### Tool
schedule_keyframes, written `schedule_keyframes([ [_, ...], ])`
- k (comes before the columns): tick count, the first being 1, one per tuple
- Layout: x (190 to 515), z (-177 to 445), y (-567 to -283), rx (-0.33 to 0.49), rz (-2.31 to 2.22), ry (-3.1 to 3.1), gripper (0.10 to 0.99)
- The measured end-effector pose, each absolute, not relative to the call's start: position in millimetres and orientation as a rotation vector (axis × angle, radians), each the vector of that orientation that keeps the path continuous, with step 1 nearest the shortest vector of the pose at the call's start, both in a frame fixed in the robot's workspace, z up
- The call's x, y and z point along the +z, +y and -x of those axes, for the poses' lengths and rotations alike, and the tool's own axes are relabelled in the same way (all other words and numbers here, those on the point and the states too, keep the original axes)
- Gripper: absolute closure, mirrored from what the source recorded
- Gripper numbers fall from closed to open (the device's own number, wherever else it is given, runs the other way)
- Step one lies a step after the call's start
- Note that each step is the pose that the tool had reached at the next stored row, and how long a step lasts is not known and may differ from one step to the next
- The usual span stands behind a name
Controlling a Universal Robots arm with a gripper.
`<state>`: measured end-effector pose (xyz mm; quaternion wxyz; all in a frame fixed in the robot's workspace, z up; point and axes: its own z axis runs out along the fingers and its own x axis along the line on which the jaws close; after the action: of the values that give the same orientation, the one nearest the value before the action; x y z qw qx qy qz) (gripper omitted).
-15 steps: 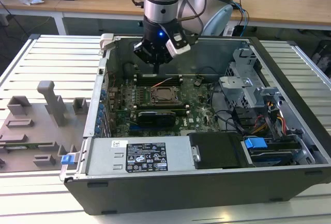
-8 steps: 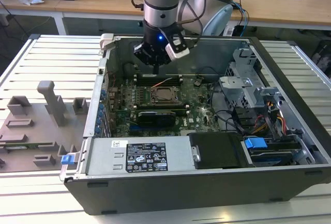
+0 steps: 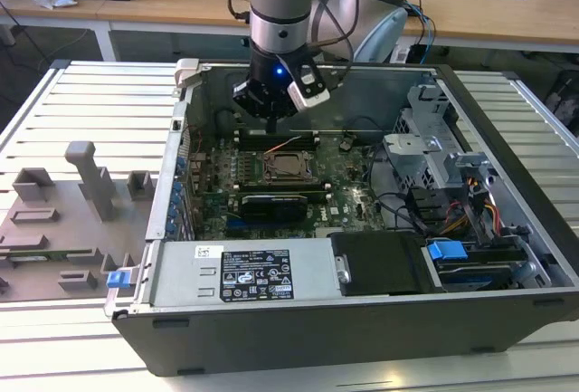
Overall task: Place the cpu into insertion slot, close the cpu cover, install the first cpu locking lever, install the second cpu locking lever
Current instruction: 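Install the first cpu locking lever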
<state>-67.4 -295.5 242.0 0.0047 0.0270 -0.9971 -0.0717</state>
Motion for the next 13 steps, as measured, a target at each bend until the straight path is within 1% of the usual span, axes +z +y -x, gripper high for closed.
schedule_keyframes([
  [13, 227.5, 66.7, -297.3, -0.224, -0.085, -3.123, 0.98],
])
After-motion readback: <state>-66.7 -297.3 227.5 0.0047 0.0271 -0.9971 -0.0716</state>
